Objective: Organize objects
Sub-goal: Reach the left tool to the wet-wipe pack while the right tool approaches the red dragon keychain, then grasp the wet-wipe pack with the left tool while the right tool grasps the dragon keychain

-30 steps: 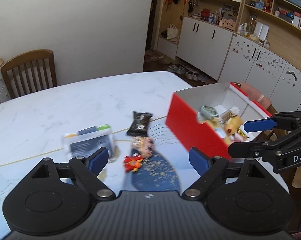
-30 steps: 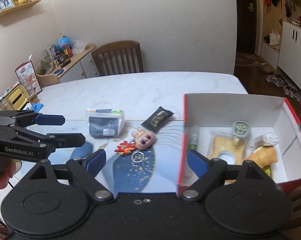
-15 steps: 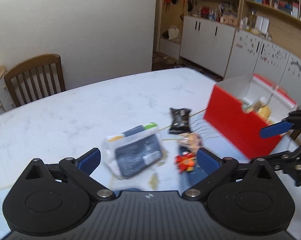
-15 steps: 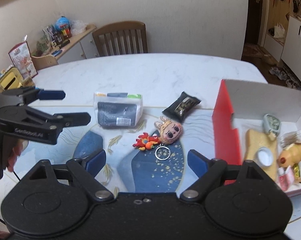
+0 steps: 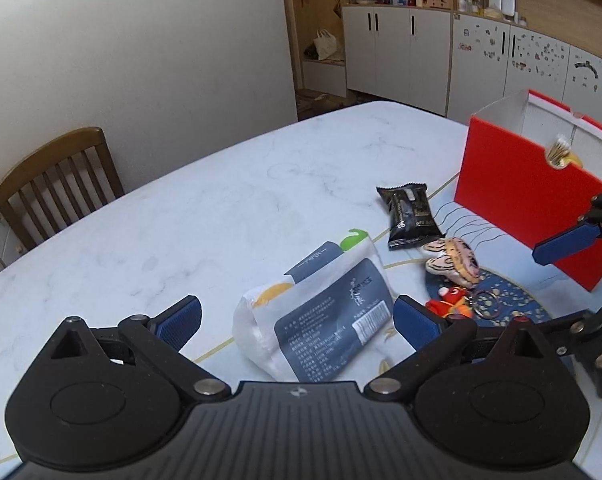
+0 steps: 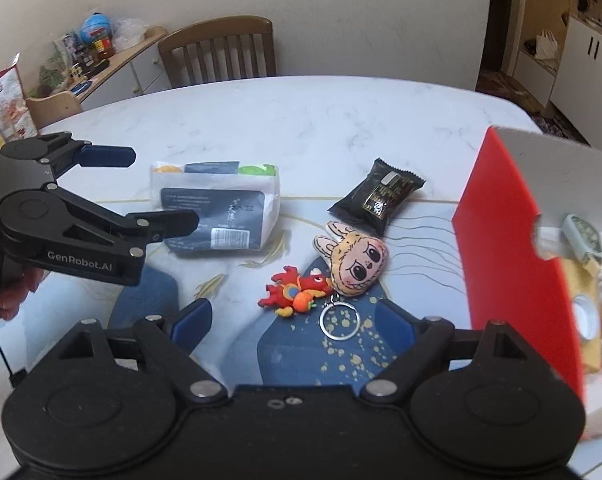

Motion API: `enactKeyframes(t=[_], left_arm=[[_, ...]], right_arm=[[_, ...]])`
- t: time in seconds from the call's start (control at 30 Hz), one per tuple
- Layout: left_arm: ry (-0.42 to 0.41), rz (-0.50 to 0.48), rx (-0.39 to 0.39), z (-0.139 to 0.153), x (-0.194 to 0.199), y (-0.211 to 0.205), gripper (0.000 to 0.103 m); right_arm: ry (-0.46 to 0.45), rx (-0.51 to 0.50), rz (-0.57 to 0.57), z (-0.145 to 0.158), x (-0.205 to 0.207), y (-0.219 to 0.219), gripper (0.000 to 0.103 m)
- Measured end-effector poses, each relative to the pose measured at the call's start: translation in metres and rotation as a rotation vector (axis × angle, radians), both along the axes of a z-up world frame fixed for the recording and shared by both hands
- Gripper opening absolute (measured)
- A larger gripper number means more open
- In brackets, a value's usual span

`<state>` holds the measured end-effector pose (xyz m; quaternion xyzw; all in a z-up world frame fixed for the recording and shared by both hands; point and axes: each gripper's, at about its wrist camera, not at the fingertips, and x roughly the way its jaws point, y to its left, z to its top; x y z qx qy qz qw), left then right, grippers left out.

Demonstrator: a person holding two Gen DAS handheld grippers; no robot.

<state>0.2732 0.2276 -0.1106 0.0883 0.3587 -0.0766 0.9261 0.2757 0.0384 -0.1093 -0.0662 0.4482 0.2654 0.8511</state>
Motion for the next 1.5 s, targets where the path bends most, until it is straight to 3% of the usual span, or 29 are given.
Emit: enactKeyframes(t=[0.43,0.87,1.13,1.33,1.5], left_arm=[[0.022,-0.016,-0.034,-0.026,0.024,0.009,0.103],[0.036,-0.041,-0.050,-0.043,0.033,0.007,0.101],[0.039,-0.077,-0.070,-0.042,0.030,0.002,0.056],[0.044,-0.086,-0.048,-0.040,0.022,-0.006,0.037],[0.064,-0.073,-0.080,-0.037,0.007,-0.011,0.032]], right_arm=[[0.049,-0.032,-0.006,-0.032,0.017,0.024,0.084],[0.007,-0.092,0.003,-0.038,0.020,0.038,0.063],[-0.034,-0.141,0.024,-0.038,0.015,0.042,0.049],[-0.056,-0.149,0.053,-0.035,0.009,0.043,0.038],[-0.049,-0.129,0.049,-0.032,0.005,0.037,0.034]])
